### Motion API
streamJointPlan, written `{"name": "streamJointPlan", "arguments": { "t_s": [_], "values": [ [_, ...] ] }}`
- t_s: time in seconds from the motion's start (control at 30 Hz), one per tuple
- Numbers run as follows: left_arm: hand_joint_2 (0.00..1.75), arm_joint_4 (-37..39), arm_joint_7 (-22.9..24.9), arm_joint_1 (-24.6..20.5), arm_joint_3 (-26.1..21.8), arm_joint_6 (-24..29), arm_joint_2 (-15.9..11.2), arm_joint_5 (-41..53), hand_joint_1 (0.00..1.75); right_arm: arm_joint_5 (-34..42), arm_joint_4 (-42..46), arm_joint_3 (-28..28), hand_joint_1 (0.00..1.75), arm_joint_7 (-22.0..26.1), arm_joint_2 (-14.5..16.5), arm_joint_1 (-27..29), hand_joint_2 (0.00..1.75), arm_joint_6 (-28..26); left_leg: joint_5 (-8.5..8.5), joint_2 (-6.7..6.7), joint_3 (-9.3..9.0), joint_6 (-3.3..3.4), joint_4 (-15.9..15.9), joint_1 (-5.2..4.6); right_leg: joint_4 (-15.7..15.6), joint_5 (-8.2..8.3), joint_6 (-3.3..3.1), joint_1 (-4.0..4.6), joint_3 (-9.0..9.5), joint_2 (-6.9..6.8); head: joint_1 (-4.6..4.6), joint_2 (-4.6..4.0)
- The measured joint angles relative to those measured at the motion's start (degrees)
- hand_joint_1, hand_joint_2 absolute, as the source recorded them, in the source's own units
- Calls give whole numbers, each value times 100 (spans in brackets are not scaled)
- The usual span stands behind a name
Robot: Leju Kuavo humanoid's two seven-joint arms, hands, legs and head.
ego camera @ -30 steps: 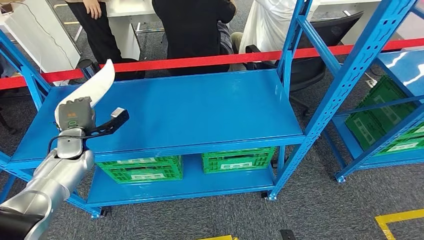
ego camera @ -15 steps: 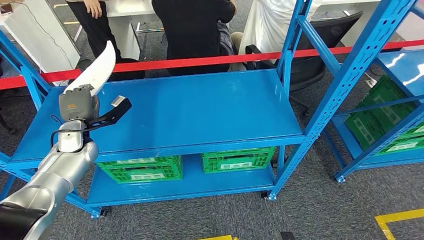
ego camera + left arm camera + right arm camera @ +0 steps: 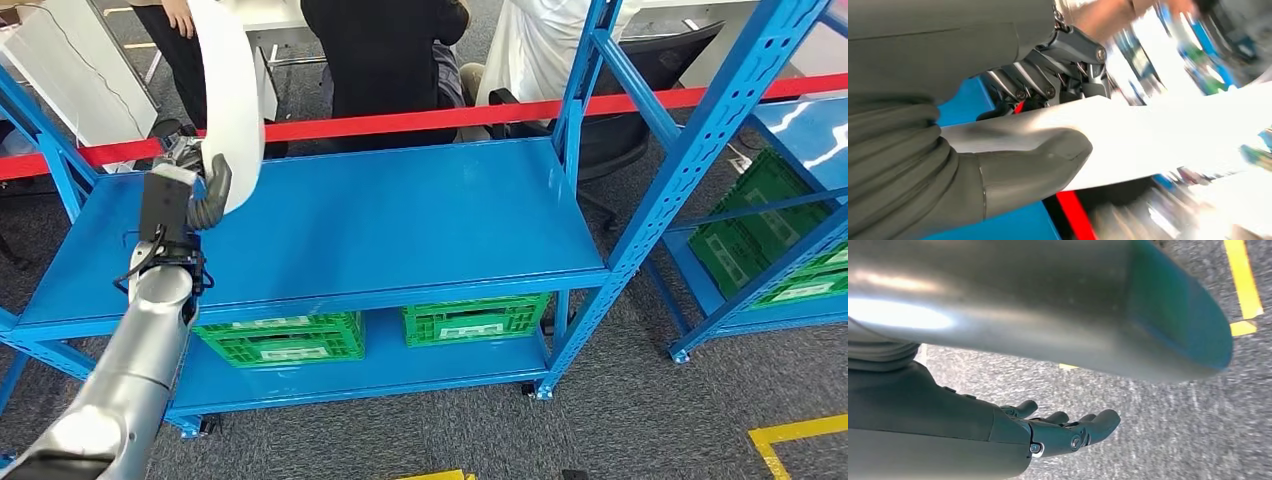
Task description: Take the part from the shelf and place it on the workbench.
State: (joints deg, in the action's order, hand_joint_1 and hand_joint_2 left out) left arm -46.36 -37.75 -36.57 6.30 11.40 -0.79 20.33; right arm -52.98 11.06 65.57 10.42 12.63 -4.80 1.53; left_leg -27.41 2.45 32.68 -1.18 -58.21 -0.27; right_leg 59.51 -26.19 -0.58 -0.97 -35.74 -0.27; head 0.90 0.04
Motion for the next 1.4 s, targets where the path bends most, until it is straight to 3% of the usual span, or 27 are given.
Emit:
{"name": "streamJointPlan", "arguments": {
  "t_s": [0.1,0.3,0.5,0.73,1.03,1.2,1.3,1.37,1.4],
  "values": [
    [175,-1361,-110,772,65,-928,40,-1090,175,-118,0,8,0,-239,-1,17,0,-16,-7,-1,3,5,0,0,-1,-6,5,1,-2,6,0,1],
    [175,-3289,-118,1797,179,-2004,49,-2110,175,-303,0,8,0,-562,-7,33,0,4,-16,-2,4,6,2,0,-2,-13,11,1,0,5,-1,0],
    [175,-4498,-153,2509,258,-2489,18,-2363,175,-341,0,4,0,-597,-21,46,0,23,-17,-8,3,8,2,0,-3,-18,17,1,4,-2,-1,1],
    [175,-5004,-153,2772,293,-2582,5,-2412,175,-347,0,3,0,-610,-21,46,0,27,-16,-10,0,8,1,0,-3,-18,17,1,11,-5,-1,1],
    [175,-5486,-63,3050,536,-3269,0,-2685,175,-408,-1,-2,0,-766,-20,48,0,72,-23,-13,1,16,-3,-4,-6,-18,21,-4,13,-6,-1,0],
    [175,-5683,16,3172,637,-3271,0,-2633,175,-455,-4,-54,0,-771,-17,49,0,110,-52,-13,8,61,-31,-23,-16,-17,51,-26,26,-14,-3,0],
    [175,-5764,39,3246,648,-3271,0,-2634,175,-517,-10,-86,0,-776,-16,49,0,81,-49,-15,13,110,-55,-41,-26,2,102,-43,43,-20,-2,1],
    [175,-5812,62,3269,649,-3271,8,-2633,175,-577,-14,-109,0,-822,-15,51,0,-222,27,-15,-6,164,11,-27,-34,0,153,-43,53,-20,-1,1],
    [175,-5834,84,3274,649,-3271,16,-2632,175,-578,-15,-119,0,-840,-16,52,0,-502,75,-12,-13,194,60,-12,32,-85,170,-40,30,-15,4,1]
  ]
}}
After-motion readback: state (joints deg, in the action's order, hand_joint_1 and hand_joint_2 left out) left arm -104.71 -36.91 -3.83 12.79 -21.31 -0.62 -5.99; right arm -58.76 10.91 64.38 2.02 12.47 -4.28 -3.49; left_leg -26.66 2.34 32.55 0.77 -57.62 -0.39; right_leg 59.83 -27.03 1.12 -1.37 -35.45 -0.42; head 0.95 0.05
